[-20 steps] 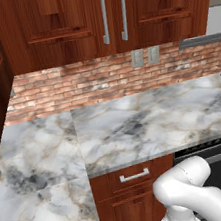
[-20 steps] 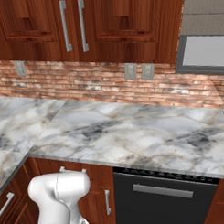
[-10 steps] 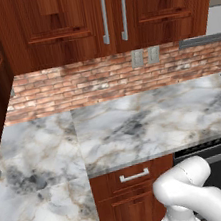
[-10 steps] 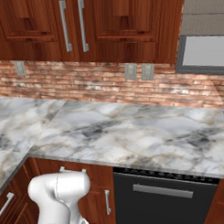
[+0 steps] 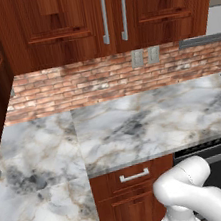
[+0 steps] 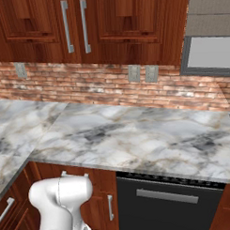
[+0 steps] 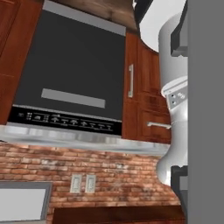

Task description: Open the dishwasher door and pull out the top rack.

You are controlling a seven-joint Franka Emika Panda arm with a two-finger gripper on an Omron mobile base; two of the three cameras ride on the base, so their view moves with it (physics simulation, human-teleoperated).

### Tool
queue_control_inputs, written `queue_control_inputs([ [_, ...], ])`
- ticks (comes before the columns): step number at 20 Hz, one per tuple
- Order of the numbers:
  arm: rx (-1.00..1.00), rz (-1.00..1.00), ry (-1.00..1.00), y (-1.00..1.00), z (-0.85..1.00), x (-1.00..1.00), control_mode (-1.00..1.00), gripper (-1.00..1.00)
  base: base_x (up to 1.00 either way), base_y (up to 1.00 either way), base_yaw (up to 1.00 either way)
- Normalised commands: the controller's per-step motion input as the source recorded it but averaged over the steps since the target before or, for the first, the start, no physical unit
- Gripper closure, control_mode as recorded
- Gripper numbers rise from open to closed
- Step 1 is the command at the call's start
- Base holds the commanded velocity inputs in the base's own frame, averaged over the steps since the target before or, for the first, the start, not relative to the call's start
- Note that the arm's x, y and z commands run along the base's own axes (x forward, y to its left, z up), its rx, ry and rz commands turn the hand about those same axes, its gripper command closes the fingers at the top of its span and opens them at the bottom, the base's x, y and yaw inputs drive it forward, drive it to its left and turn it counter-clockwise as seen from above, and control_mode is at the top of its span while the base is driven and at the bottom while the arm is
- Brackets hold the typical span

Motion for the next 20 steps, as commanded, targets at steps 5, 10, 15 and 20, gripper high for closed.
queue_control_inputs([
  [5, 0.01, 0.00, 0.00, -0.02, -0.10, 0.17, -1.00, -1.00, 0.00, 0.00, 0.00],
  [10, 0.00, 0.00, -0.01, 0.00, -0.14, 0.13, -1.00, -1.00, 0.00, 0.00, 0.00],
  [15, 0.00, 0.00, -0.02, 0.02, -0.16, 0.14, -1.00, -1.00, 0.00, 0.00, 0.00],
  [20, 0.00, 0.00, -0.03, 0.02, -0.13, 0.13, -1.00, -1.00, 0.00, 0.00, 0.00],
])
